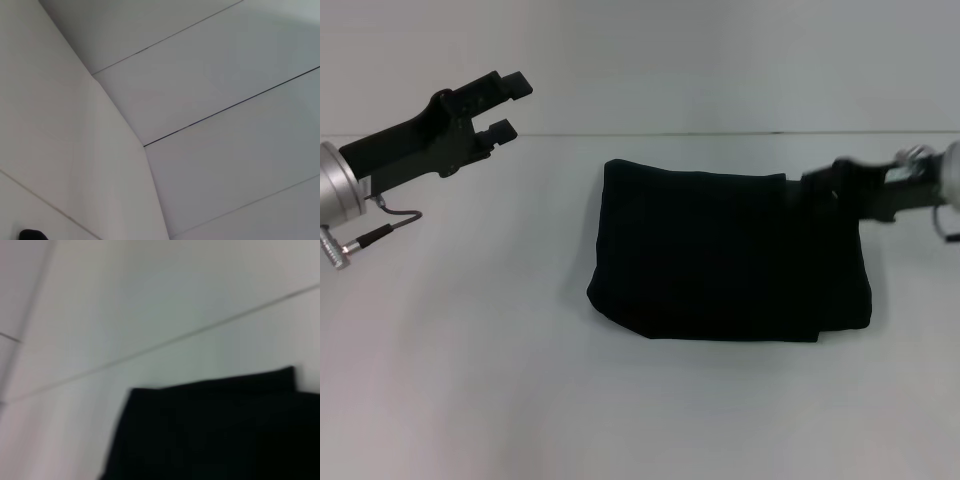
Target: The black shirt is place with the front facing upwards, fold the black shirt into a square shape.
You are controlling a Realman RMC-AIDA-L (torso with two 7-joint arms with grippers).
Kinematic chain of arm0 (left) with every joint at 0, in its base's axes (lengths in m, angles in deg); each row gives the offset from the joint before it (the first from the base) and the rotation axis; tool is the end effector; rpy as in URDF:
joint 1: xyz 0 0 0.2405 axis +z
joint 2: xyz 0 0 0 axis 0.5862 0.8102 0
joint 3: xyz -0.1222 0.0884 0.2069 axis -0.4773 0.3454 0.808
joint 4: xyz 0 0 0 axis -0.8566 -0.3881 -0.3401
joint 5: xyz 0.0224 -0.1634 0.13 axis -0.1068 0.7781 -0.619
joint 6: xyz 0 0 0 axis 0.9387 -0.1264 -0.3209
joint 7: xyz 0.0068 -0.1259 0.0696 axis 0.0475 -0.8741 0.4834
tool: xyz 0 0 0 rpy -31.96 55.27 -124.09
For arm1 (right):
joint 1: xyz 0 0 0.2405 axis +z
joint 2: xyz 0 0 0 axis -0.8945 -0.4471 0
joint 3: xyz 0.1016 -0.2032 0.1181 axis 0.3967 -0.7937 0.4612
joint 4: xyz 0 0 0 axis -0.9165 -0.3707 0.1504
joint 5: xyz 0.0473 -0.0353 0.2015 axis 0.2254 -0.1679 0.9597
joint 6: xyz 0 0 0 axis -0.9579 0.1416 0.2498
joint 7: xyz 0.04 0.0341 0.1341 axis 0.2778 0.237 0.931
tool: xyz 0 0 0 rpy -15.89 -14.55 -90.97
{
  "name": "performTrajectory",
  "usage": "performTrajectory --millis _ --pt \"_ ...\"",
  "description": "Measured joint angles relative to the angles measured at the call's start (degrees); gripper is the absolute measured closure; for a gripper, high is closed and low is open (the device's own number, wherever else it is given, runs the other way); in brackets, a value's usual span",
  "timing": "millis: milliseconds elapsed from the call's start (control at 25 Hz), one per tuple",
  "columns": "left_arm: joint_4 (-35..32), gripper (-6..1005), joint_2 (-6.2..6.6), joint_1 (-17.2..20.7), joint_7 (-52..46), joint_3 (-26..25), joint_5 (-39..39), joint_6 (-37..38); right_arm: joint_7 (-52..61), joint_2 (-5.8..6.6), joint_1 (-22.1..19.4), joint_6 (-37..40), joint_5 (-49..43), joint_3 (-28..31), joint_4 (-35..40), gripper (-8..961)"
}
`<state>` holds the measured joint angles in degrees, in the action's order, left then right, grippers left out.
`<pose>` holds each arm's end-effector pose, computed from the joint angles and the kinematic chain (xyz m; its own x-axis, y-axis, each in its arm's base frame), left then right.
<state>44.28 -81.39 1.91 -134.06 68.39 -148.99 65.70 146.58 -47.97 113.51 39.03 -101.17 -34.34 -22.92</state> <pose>-0.2536 0.3915 0.0490 -0.1212 0.6898 0.7138 0.8923 -0.2393 0.3828 0.2426 0.4422 0.0163 0.1085 -0.8914 -0.4400 -0.9925 -0.0724 -0.0981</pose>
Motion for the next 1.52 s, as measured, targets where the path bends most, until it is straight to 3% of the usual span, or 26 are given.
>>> performTrajectory --millis 120,240,360,440,640,760,960,1200,1520 --pt "0.0 157 -0.01 -0.03 0.0 0.0 0.0 -0.11 2.83 -0.61 0.96 -5.34 -4.94 -2.22 -1.63 459" --pt "0.0 157 0.01 -0.03 0.0 0.0 0.0 -0.33 4.45 -0.43 0.98 -6.51 -6.92 -2.15 -0.76 460" --pt "-0.02 156 0.19 -0.09 -0.08 0.27 -0.27 -0.21 4.46 0.27 -0.37 -3.43 -4.63 -0.82 4.13 460" --pt "-0.04 156 1.04 -0.23 -1.05 1.99 -1.72 0.63 4.16 0.83 -1.74 0.78 -1.77 0.89 8.65 460" --pt "0.03 158 3.52 -0.29 -8.36 10.24 -9.24 2.61 4.08 4.47 -3.01 11.09 4.93 4.03 13.58 460" --pt "0.05 158 3.66 -0.49 -11.37 11.78 -13.6 3.96 4.14 5.79 -2.77 14.11 5.75 4.69 13.89 460" --pt "1.91 159 3.42 -1.53 -13.92 12.2 -19.08 3.63 4.05 5.91 -2.68 14.87 5.84 5.62 14.07 460" --pt "4.26 161 2.53 -3.73 -13.47 14.72 -19.58 -0.64 4.04 5.88 -2.67 14.66 5.84 5.64 13.82 459" --pt "7.99 235 2.02 -7.17 -13.33 17.43 -19.61 -8.78 4.04 5.84 -2.86 14.13 5.94 5.69 13.67 459"
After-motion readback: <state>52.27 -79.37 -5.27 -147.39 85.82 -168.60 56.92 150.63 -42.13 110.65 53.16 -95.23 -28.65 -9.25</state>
